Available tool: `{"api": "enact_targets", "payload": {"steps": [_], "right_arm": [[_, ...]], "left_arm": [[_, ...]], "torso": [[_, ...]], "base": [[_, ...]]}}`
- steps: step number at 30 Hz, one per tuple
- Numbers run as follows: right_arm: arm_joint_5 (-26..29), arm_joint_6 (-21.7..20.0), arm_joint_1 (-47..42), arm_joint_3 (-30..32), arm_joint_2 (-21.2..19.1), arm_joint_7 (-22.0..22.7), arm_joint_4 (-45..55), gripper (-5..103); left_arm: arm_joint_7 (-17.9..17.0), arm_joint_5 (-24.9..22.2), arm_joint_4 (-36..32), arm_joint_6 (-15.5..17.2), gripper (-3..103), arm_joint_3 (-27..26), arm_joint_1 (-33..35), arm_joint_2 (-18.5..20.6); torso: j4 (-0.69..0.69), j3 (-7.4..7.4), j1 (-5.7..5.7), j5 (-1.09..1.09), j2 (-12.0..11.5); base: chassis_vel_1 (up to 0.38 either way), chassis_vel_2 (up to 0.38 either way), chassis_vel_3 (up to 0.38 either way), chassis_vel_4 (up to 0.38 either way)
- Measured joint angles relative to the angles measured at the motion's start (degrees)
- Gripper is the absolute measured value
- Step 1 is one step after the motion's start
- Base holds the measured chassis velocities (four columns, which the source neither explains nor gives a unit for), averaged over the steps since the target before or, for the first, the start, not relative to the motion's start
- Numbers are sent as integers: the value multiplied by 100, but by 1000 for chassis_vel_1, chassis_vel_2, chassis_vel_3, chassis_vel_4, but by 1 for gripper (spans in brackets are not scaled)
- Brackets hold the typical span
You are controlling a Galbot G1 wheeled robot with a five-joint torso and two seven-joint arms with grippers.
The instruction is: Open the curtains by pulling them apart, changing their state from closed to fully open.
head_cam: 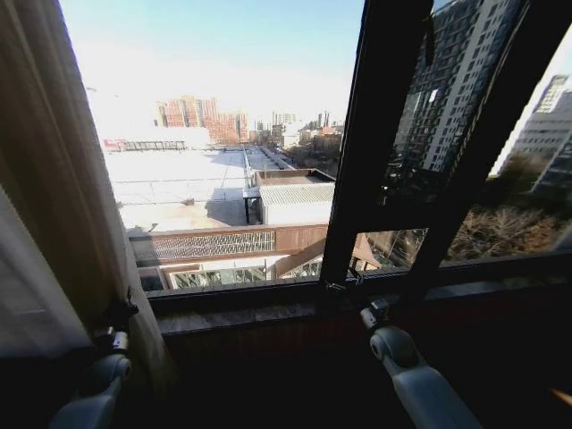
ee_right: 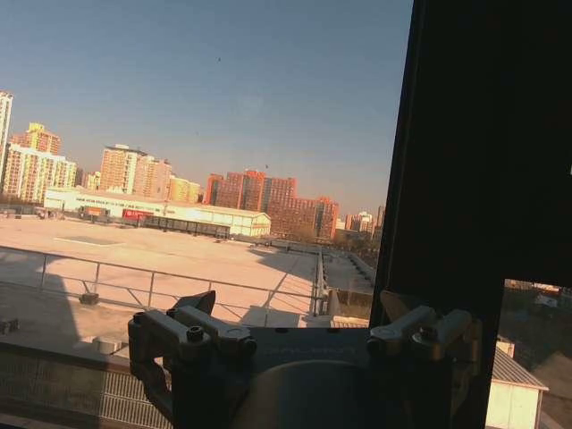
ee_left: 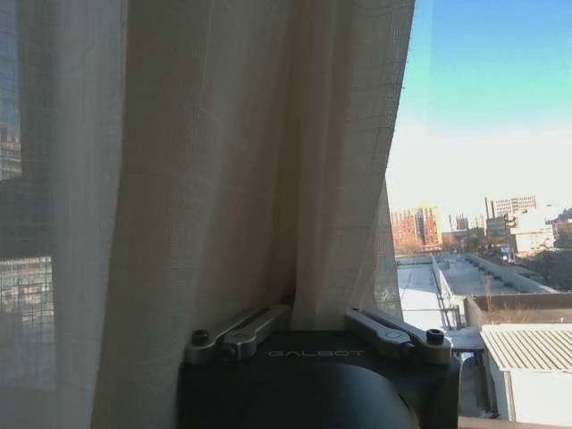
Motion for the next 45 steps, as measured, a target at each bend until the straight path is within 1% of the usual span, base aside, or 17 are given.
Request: {"api": "enact_targets", "payload": {"steps": [4,7,8,10,11,17,20,28,29,32,33,36,38,41,43,44,45], "right_arm": [[0,0,0,1,0,2,0,100],[0,0,0,0,0,1,0,100],[0,0,0,0,0,1,0,100],[0,0,0,0,0,1,0,100],[0,0,0,0,0,1,0,100],[0,0,0,0,0,1,0,100],[0,0,0,0,0,1,0,100],[0,0,0,0,0,1,0,100],[0,0,0,0,0,1,0,100],[0,0,0,0,0,1,0,100],[0,0,0,0,0,1,0,100],[0,0,0,0,0,1,0,100],[0,0,0,0,0,1,0,100],[0,0,0,0,0,0,0,100],[0,0,0,0,0,1,0,100],[0,0,0,0,0,1,0,100],[0,0,0,0,0,1,0,100]], "left_arm": [[-252,-62,346,-2,0,-97,-169,212],[-541,-87,1076,-118,0,-262,-532,446],[-541,-87,1076,-118,0,-262,-532,446],[-659,17,1678,-297,0,-292,-859,594],[-727,171,2287,-491,0,-273,-1208,746],[-760,253,3121,-701,0,-217,-1773,1101],[-777,258,3230,-711,0,-210,-1877,1151],[-858,314,3220,-670,0,-212,-1877,1062],[-880,331,3208,-649,-3,-213,-1872,1051],[-983,416,3130,-517,11,-218,-1836,993],[-983,416,3130,-517,11,-218,-1836,993],[-997,535,2929,-501,27,-284,-1652,879],[-998,561,2888,-500,27,-304,-1615,854],[-1033,856,2328,-499,44,-517,-1120,536],[-1038,910,2204,-499,44,-553,-1032,463],[-1055,1006,1871,-490,55,-630,-814,282],[-1063,1049,1598,-478,55,-673,-623,122]], "torso": [[-2,0,0,1,0],[-2,0,-1,2,0],[-2,0,-1,2,0],[-1,-1,-2,2,1],[0,0,-1,0,0],[0,0,-1,2,0],[0,0,-1,1,0],[-1,0,-1,0,0],[-2,0,-1,0,0],[-1,-1,-1,1,1],[-1,-1,-1,1,1],[-2,0,-1,3,0],[-2,0,-1,3,0],[-1,0,-1,3,0],[0,0,-1,2,0],[0,-1,-1,2,0],[-2,0,-1,4,0]], "base": [[0,0,0,0],[0,0,0,0],[0,0,0,0],[0,0,0,0],[0,0,0,0],[0,0,0,0],[0,0,0,0],[0,0,0,0],[0,0,0,0],[0,0,0,0],[0,0,0,0],[0,0,0,0],[0,0,0,0],[0,0,0,0],[0,0,0,0],[0,0,0,0],[0,0,0,0]]}}
